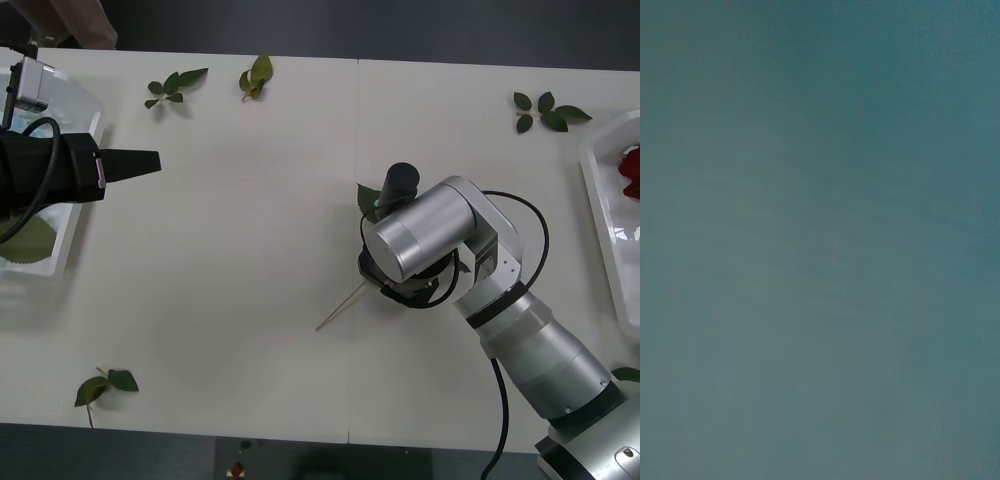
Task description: Put the red flowers into the right box and the blue flowers into the left box
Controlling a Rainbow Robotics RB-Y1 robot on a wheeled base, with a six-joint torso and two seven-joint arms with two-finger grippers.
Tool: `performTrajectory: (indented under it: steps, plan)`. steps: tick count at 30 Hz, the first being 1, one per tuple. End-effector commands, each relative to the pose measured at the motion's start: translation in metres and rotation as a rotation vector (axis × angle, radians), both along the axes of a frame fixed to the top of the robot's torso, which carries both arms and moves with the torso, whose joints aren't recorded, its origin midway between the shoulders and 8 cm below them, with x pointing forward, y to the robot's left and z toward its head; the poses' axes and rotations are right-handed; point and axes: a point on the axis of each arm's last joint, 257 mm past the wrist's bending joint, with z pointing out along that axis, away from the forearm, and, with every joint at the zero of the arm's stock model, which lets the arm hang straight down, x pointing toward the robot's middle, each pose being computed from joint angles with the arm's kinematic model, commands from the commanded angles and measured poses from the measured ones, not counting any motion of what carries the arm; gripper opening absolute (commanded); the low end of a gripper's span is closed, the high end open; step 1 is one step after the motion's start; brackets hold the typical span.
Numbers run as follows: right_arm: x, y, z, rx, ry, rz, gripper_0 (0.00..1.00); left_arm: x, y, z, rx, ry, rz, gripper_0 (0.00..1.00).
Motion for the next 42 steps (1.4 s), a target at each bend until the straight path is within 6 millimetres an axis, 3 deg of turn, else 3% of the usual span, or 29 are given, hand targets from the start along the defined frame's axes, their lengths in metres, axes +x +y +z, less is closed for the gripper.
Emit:
performTrajectory:
  steps: [1, 2, 6, 10, 15, 19, 27, 42]
  plan:
    - [0.003, 0.021, 0.01, 0.025, -0.02, 0.016, 0.52, -0.002, -0.023, 0.01, 0.068, -0.102, -0.087, 1.0]
    - [0.003, 0.021, 0.009, 0.022, -0.018, 0.014, 0.32, -0.003, -0.026, 0.005, 0.089, -0.11, -0.102, 1.0]
    - [0.003, 0.019, 0.008, 0.017, -0.016, 0.013, 0.0, -0.007, -0.03, -0.004, 0.137, -0.134, -0.144, 1.0]
    - [0.002, 0.018, 0.006, 0.011, -0.01, 0.015, 0.0, -0.014, -0.031, -0.01, 0.2, -0.161, -0.203, 1.0]
    - [0.002, 0.017, 0.006, 0.008, -0.011, 0.014, 0.0, -0.024, -0.043, -0.003, 0.186, -0.206, -0.273, 1.0]
    - [0.004, 0.01, 0.019, -0.008, -0.031, 0.026, 0.0, -0.029, -0.052, 0.003, 0.179, -0.257, -0.316, 1.0]
    - [0.0, 0.001, 0.066, -0.041, -0.089, 0.129, 0.0, -0.04, -0.075, 0.018, 0.112, -0.351, -0.392, 1.0]
    - [0.0, -0.017, 0.159, -0.121, -0.267, 0.561, 0.0, -0.082, -0.106, 0.043, 0.009, -0.422, -0.521, 1.0]
